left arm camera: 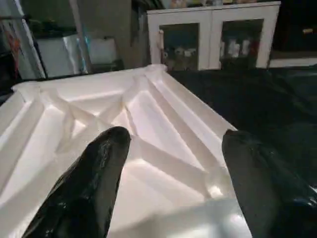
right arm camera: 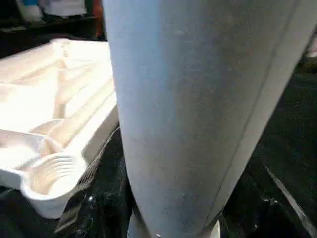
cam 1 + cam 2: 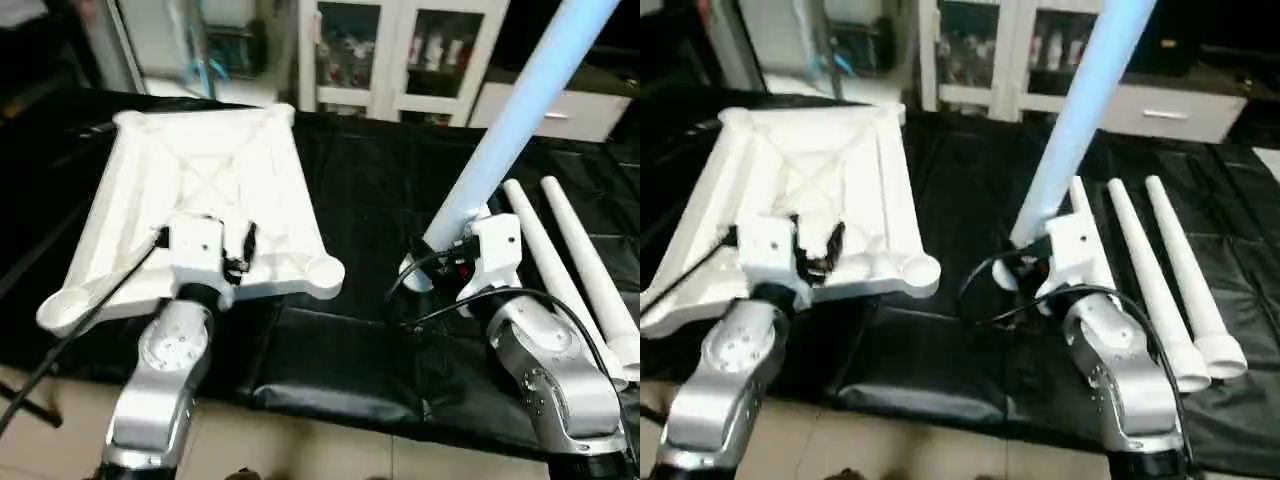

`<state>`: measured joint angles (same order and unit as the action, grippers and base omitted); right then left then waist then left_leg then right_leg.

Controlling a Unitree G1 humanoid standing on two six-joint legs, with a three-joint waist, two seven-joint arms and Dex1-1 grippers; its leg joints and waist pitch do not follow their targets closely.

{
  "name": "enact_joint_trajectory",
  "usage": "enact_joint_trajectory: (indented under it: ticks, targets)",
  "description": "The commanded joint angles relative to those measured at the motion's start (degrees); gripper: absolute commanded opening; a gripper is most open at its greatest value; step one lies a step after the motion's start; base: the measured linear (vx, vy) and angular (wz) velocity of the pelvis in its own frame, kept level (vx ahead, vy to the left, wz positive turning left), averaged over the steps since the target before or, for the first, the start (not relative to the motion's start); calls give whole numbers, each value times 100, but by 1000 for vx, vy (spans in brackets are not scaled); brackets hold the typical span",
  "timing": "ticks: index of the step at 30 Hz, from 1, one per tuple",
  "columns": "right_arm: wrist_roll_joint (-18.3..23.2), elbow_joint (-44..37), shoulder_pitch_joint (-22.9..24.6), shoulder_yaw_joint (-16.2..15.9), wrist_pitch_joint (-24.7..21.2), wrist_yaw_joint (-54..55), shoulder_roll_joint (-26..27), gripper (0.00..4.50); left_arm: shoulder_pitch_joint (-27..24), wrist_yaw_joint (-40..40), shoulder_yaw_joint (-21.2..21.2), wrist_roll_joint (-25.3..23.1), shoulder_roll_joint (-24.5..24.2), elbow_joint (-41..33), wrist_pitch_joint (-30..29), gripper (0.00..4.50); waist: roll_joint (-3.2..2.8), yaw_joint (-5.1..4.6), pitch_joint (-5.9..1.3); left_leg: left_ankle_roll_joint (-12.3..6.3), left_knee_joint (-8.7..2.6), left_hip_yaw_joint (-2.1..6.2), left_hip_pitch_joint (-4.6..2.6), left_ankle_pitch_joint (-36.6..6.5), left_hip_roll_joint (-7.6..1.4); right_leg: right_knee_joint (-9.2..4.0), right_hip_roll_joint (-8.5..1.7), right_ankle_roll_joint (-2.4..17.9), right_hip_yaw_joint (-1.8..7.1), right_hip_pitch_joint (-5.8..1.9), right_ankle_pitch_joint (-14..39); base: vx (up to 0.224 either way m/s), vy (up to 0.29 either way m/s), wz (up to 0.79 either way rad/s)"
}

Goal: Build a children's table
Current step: Pick table leg

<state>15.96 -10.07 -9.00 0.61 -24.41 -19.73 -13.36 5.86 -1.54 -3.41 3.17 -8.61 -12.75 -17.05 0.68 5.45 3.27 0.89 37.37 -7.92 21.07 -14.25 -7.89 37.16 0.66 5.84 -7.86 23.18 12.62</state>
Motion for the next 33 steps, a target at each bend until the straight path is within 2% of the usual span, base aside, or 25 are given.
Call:
enact_joint_trajectory:
  ticks: [1,3,4,6,7,8,9,11,13,14,16,17,19,20,21,22,23,25,26,27,28,29,30,31,33]
  targets:
    - [167,-47,-44,-32,-46,-126,44,186,-14,-71,10,18,-55,-172,26,342,99,107,-232,-388,-149,-7,94,-127,-42,-1129,-912,-2339,631,-378,3648,-56,-47,-10]
    - [49,-23,-76,-221,56,-415,-58,186,-89,-263,66,131,-129,-217,100,342,-184,-17,-278,-474,-660,341,-304,-1331,-980,-1101,-758,-1706,145,-468,2551,0,0,0]
    - [79,-38,-115,-212,27,-447,-57,186,-93,-305,56,153,-140,-220,87,342,-311,53,-253,-308,-1168,617,-359,-2882,-1805,94,-937,-816,412,-558,1417,0,0,0]
    - [138,-112,-159,-209,-51,-479,-59,186,-119,-396,10,199,-157,-241,77,342,-133,89,-66,186,-1385,-27,-536,-4743,-1201,524,-653,-247,498,-338,1613,0,0,0]
    - [112,-116,-160,-244,-38,-473,-80,186,-129,-411,3,208,-144,-239,82,342,138,22,-11,507,-390,-358,-1020,-4135,-392,-827,-819,-366,622,150,4575,29,-61,23]
    - [92,-115,-162,-270,-26,-467,-96,186,-134,-420,0,212,-131,-236,86,342,110,4,59,315,275,-332,-897,-2907,-254,-1230,-1288,-509,714,87,6032,84,-56,0]
    - [95,-100,-153,-278,-18,-467,-98,186,-139,-458,-19,219,-122,-216,82,342,122,227,-105,-48,345,-177,-362,-1121,-260,-1178,-1473,-356,1520,-625,6355,84,-56,0]
    - [150,-82,-120,-215,-70,-399,-54,186,-159,-495,-58,203,-101,-201,96,342,181,451,-152,-172,112,74,38,-589,-183,-902,-1247,161,1432,-1105,4454,126,10,-18]
    - [143,-89,-107,-198,-79,-435,-87,186,-175,-496,-71,186,-80,-211,98,342,-38,287,-265,-178,-456,16,-398,-337,-299,-742,-731,575,980,-874,2743,93,14,3]
    - [101,-118,-72,-210,-69,-510,-144,186,-212,-529,-97,201,-85,-241,91,342,-113,78,-308,-370,-772,270,-754,-625,-583,-419,-486,574,723,-581,1989,103,44,16]
    - [104,-123,-43,-187,-64,-543,-162,186,-244,-544,-110,209,-93,-268,86,342,-130,-248,-410,-1284,-894,882,-1419,-554,-1158,273,-591,69,486,89,1044,130,37,13]
    - [113,-114,-35,-167,-63,-557,-166,186,-258,-544,-112,211,-96,-279,88,342,-51,-315,-429,-1896,-834,867,-1437,-230,-1174,452,-677,-477,481,316,684,155,26,9]
    - [142,-104,-32,-197,-37,-662,-220,186,-286,-531,-76,214,-90,-301,82,342,86,-441,-406,-2139,-710,440,-1144,217,-625,108,-739,-423,552,273,-65,144,18,7]
    - [154,-104,-31,-213,-32,-690,-242,186,-300,-531,-58,211,-82,-311,83,342,341,-436,-427,-1788,-552,20,-673,-268,-19,-324,-788,-194,791,-346,-21,120,-47,6]
    - [178,-107,-30,-227,-35,-720,-256,186,-315,-536,-41,204,-79,-322,82,342,431,-319,-346,-1564,-279,-94,-364,-560,203,-639,-997,244,1110,-663,1017,120,-47,6]
    - [197,-110,-32,-233,-39,-742,-258,186,-324,-542,-33,196,-79,-330,82,342,471,-151,-490,-1056,403,113,59,-553,151,-801,-1589,1105,1633,-1269,1755,143,-68,2]
    - [200,-112,-30,-243,-33,-761,-255,186,-343,-545,-22,185,-80,-343,84,342,406,-92,-480,-454,672,248,362,-204,57,-722,-1572,1610,1555,-1321,1158,173,-32,-6]
    - [219,-108,-44,-262,-54,-813,-254,186,-363,-519,18,155,-85,-364,105,342,308,-105,-364,-33,451,327,412,344,-153,-710,-1450,1989,1223,-1124,-101,164,-14,-4]
    - [247,-115,-53,-274,-78,-854,-253,186,-382,-526,36,157,-114,-390,58,342,148,-133,-363,-175,-205,278,297,1270,-240,-578,-980,1611,691,-928,-447,138,22,4]
    - [282,-118,-54,-271,-102,-870,-237,186,-397,-551,44,176,-132,-398,48,342,34,-161,-418,-354,-428,234,203,1863,-254,-463,-701,1245,502,-902,-613,138,22,4]
    - [325,-117,-57,-265,-118,-895,-221,186,-411,-610,43,208,-159,-397,53,342,-230,-343,-422,-936,-506,603,-157,2172,-693,94,-310,409,344,-389,-535,146,65,-1]
    - [352,-119,-65,-266,-129,-927,-211,186,-430,-693,30,227,-207,-395,52,342,-141,-282,-528,-1533,-260,840,-414,4131,-998,137,-665,-195,678,-69,-767,142,81,1]
    - [363,-120,-71,-268,-136,-937,-206,186,-439,-751,18,236,-244,-389,48,342,-104,-268,-577,-1458,-186,836,-425,5074,-914,79,-718,-329,740,-57,-1171,142,81,1]
    - [396,-124,-77,-278,-138,-952,-197,186,-478,-976,-7,314,-336,-377,50,342,-82,-207,-565,-1269,-182,738,-372,5451,-769,-17,-719,-414,766,-81,-1357,86,56,6]
    - [424,-123,-71,-293,-113,-953,-180,186,-529,-1266,-31,440,-435,-360,114,377,121,-154,-517,-720,-226,367,-128,4257,-343,-254,-743,-263,802,-272,-1727,-1,58,-1]
